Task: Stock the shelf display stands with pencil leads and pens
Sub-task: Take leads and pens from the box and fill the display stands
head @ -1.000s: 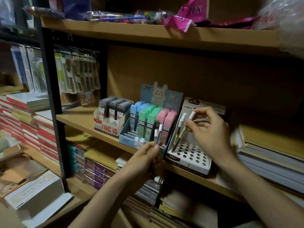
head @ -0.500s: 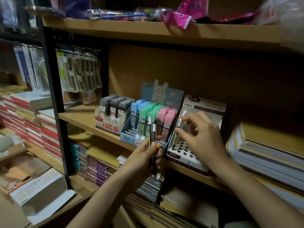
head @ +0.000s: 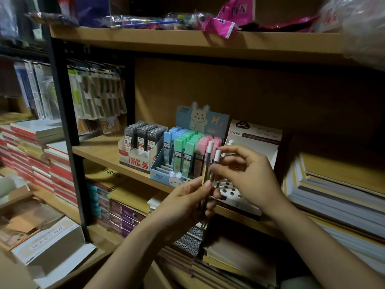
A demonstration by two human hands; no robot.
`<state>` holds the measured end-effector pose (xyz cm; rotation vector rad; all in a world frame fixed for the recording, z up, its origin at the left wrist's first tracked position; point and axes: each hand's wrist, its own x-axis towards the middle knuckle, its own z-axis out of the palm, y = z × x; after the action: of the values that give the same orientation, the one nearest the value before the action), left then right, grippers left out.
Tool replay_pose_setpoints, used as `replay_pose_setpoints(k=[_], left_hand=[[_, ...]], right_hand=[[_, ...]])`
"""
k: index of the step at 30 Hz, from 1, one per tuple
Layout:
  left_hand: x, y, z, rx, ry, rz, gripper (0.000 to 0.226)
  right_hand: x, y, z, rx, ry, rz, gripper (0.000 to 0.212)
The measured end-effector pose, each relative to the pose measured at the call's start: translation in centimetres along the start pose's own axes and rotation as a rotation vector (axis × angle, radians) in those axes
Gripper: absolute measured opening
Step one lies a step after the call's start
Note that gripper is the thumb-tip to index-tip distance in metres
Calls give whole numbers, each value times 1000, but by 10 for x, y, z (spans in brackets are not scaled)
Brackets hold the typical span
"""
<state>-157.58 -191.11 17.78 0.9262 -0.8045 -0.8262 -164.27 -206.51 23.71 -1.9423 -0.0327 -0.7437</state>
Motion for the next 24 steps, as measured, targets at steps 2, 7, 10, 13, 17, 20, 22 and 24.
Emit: replay_pose_setpoints(k=[2, 7, 10, 13, 17, 20, 22, 24], left_hand=[[-1, 1, -2, -98, 10, -19, 22], [-1, -4, -5, 6, 26, -13, 23], [4, -8, -1, -14, 44, -22, 25], [8, -10, -2, 136, 153, -17, 21], [10, -10, -5, 303, 255, -13, 25], [11, -9, -1, 244, 243, -37, 30], [11, -9, 0, 285, 222, -15, 25], [11, -9, 2, 370, 229, 6, 21]], right_hand=[[1, -2, -6, 116, -20, 53, 34], [-9, -5, -13, 242, 8, 105, 30], [-8, -15, -20, 158, 30, 90, 24], [8, -36, -43, -58, -1, -18, 22], [40, -61, -80, -413, 170, -226, 21], [52, -53, -82, -648, 145, -223, 19], [54, -41, -75, -695, 98, -205, 20], [55, -29, -69, -672, 86, -185, 22]])
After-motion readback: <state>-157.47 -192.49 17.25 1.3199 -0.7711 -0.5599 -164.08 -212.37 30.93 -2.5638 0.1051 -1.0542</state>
